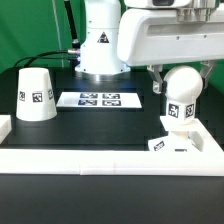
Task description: Assemble lamp
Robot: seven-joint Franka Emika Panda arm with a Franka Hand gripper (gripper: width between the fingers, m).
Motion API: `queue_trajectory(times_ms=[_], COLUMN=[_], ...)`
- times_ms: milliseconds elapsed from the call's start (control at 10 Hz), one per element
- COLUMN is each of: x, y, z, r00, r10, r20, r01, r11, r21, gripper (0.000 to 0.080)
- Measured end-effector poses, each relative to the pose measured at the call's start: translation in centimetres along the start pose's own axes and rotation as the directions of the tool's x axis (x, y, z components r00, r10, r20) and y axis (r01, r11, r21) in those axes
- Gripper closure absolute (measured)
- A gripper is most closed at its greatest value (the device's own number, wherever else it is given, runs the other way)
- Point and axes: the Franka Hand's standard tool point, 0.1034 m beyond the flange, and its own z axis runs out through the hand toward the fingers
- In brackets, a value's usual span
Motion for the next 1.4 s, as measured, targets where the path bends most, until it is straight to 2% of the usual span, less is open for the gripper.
queue_trajectory(times_ms=[200,400,700,900,1200,1400], x=[0.0,-0.1,-0.1,-0.2,-0.4,-0.4], y=[0.0,0.0,-0.1,-0.3,-1.2,-1.3], z=[0.0,0.1,0.1,0.2,0.1,0.1], r00=[0.987,0.931,0.786,0.696,0.439,0.294], r10=[0.159,0.366,0.618,0.718,0.898,0.954], r20=[0.000,0.001,0.009,0.013,0.034,0.061], r01=[-0.159,-0.366,-0.618,-0.718,-0.898,-0.956], r11=[0.987,0.931,0.787,0.696,0.439,0.295], r21=[0.000,0.000,0.003,-0.001,-0.013,-0.005], gripper=[0.0222,0.0220,0.0220,0.0220,0.0220,0.0220])
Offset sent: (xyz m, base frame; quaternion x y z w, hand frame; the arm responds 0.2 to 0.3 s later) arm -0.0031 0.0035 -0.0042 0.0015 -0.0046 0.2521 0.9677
